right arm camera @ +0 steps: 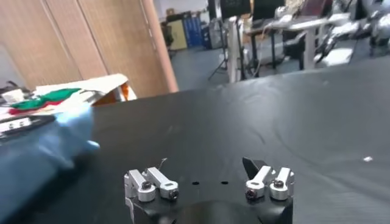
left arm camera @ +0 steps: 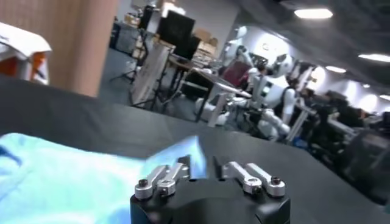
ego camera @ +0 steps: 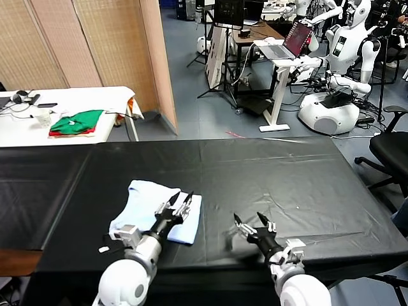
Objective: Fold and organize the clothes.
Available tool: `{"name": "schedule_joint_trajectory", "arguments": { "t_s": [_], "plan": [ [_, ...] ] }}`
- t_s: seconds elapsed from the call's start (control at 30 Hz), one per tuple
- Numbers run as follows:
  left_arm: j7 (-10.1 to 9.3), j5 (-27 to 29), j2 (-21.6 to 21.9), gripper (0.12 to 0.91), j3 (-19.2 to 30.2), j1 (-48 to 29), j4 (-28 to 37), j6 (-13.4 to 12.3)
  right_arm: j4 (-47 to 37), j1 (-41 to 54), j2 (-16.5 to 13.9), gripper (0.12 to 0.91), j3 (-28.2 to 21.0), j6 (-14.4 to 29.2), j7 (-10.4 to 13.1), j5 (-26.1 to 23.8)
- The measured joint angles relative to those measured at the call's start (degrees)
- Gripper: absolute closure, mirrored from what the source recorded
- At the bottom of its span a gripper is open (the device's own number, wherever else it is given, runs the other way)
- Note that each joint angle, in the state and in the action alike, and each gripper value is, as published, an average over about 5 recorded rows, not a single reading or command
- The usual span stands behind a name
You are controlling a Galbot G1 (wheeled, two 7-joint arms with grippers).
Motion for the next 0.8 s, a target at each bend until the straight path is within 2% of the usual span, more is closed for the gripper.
{"name": "schedule_joint_trajectory", "arguments": {
  "t_s": [0.1,0.2,0.4,0.6,0.7,0.8],
  "plan": [
    [0.18,0.80,0.85,0.213,-0.97,-0.12,-0.28,-1.07,-0.81,2.20,0.32,0.118,-1.79,-1.28,1.44,2.00],
    [0.03,1.96,1.89,0.136,-2.41,-0.13,-0.31,-1.91,-1.96,4.55,0.88,0.118,-4.10,-2.05,2.63,3.02],
    [-0.15,4.53,3.08,0.124,-4.93,0.94,-0.39,-2.86,-5.10,8.52,2.56,0.118,-9.75,-3.02,3.95,5.13],
    [-0.20,6.32,2.82,0.123,-5.81,2.34,-0.39,-3.63,-8.20,10.12,4.26,0.121,-14.39,-3.29,3.92,5.93],
    [-0.33,6.39,2.78,0.123,-6.33,2.83,-0.46,-3.73,-9.41,10.43,4.76,0.158,-15.39,-3.18,3.65,5.99],
    [-0.39,6.40,2.82,0.123,-6.83,3.34,-0.75,-3.90,-10.34,10.75,5.09,0.238,-15.69,-2.98,3.50,6.03]
  ]
}}
